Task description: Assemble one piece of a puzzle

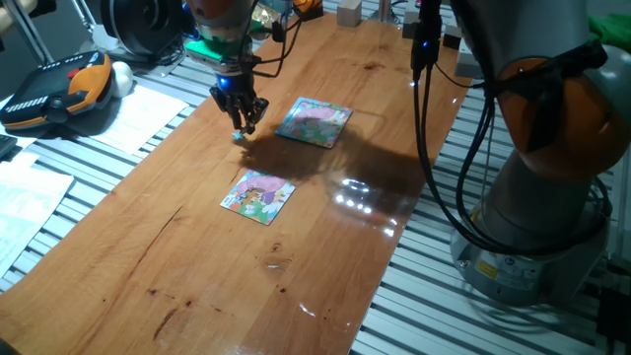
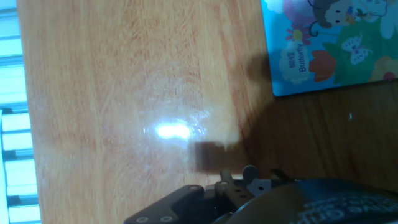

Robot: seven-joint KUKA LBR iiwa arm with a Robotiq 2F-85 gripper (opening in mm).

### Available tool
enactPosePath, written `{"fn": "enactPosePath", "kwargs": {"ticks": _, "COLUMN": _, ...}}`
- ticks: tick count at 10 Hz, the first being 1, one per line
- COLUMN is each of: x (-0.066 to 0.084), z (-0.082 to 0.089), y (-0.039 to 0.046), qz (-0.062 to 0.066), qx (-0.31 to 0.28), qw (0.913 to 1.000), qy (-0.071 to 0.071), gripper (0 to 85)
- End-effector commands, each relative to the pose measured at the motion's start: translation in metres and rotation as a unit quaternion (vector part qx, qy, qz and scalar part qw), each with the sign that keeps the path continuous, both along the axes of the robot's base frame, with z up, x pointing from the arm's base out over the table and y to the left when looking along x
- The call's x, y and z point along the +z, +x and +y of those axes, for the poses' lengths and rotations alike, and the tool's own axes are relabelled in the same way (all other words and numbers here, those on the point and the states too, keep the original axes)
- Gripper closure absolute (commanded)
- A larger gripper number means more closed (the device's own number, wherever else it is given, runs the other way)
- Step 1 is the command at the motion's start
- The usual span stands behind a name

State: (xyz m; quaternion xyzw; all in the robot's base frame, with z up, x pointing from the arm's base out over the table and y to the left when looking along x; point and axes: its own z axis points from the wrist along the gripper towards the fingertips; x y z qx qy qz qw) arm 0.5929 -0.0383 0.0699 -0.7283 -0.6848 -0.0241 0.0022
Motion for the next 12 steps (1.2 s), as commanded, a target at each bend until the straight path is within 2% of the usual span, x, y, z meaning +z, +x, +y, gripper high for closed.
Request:
{"fn": "enactPosePath", "kwargs": {"ticks": 1, "x": -0.002, "z": 0.003, "y": -0.0027, "qz": -0.001, "qx": -0.004, "qw": 1.0, "qy": 0.001, "gripper": 85.0}}
{"fn": "enactPosePath", "kwargs": {"ticks": 6, "x": 0.01, "z": 0.041, "y": -0.0316, "qz": 0.004, "qx": -0.049, "qw": 0.9988, "qy": -0.003, "gripper": 85.0}}
{"fn": "enactPosePath", "kwargs": {"ticks": 8, "x": 0.009, "z": 0.053, "y": -0.04, "qz": 0.001, "qx": -0.057, "qw": 0.9983, "qy": 0.003, "gripper": 85.0}}
{"fn": "enactPosePath", "kwargs": {"ticks": 9, "x": 0.006, "z": 0.063, "y": -0.0461, "qz": -0.003, "qx": -0.065, "qw": 0.9979, "qy": -0.002, "gripper": 85.0}}
{"fn": "enactPosePath", "kwargs": {"ticks": 10, "x": 0.005, "z": 0.071, "y": -0.053, "qz": -0.002, "qx": -0.07, "qw": 0.9976, "qy": 0.001, "gripper": 85.0}}
{"fn": "enactPosePath", "kwargs": {"ticks": 11, "x": 0.006, "z": 0.075, "y": -0.0551, "qz": 0.001, "qx": -0.072, "qw": 0.9974, "qy": 0.009, "gripper": 85.0}}
{"fn": "enactPosePath", "kwargs": {"ticks": 12, "x": 0.005, "z": 0.077, "y": -0.0556, "qz": -0.003, "qx": -0.071, "qw": 0.9975, "qy": 0.007, "gripper": 85.0}}
